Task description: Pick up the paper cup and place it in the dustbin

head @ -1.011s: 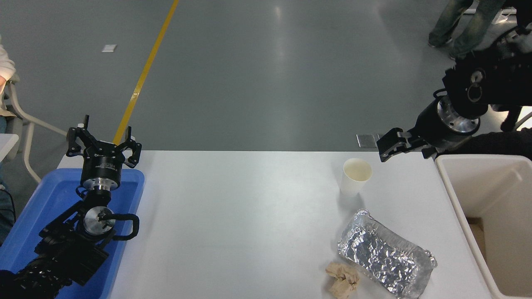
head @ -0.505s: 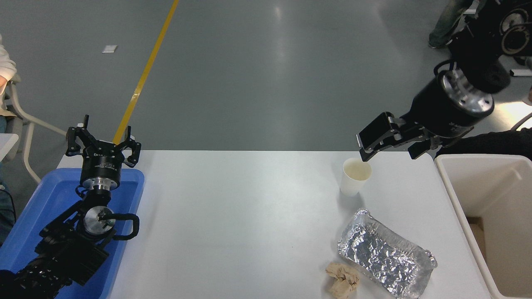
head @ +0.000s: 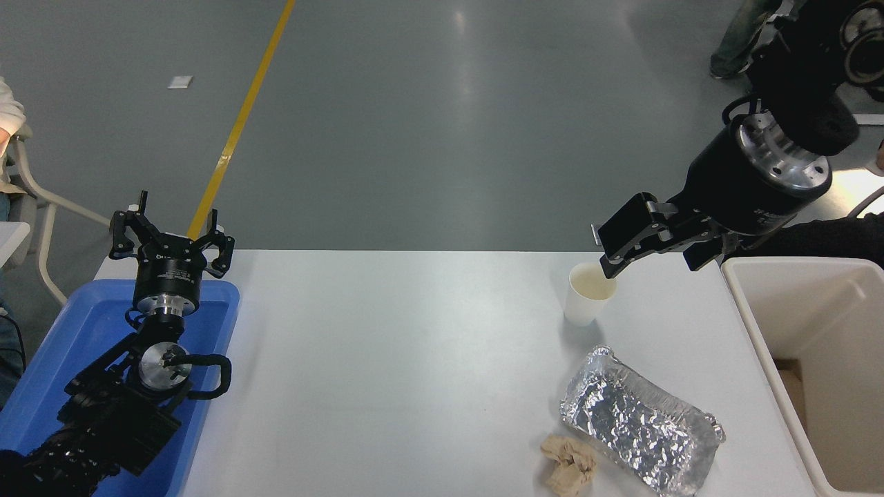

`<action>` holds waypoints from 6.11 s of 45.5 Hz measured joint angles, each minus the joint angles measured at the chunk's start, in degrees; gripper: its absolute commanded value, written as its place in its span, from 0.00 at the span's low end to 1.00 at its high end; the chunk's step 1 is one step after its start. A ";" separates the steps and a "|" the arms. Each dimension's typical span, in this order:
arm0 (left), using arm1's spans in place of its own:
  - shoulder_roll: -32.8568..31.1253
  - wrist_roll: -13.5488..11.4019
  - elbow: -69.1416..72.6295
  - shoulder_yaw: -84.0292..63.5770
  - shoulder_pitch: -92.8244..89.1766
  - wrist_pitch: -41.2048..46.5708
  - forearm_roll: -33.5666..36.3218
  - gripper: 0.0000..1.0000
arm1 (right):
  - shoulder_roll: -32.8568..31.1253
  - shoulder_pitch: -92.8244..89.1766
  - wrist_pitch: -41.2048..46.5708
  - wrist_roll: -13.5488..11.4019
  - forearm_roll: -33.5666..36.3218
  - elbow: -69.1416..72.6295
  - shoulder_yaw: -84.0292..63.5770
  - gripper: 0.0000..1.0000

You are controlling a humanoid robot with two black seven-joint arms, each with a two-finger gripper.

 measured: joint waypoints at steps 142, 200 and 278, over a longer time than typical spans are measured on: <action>0.00 0.01 0.00 0.01 0.02 -0.03 0.08 0.99 | 1.36 -0.85 -18.54 -2.06 -3.02 -0.44 -11.14 0.00; 0.00 0.00 0.00 -0.07 0.02 -0.04 0.07 0.99 | -32.29 -64.35 -35.10 0.91 -11.68 -45.37 12.00 0.00; 0.00 0.08 0.00 0.09 0.01 -0.10 0.16 0.99 | -23.78 -37.95 -25.21 1.12 -14.77 -22.22 8.08 1.00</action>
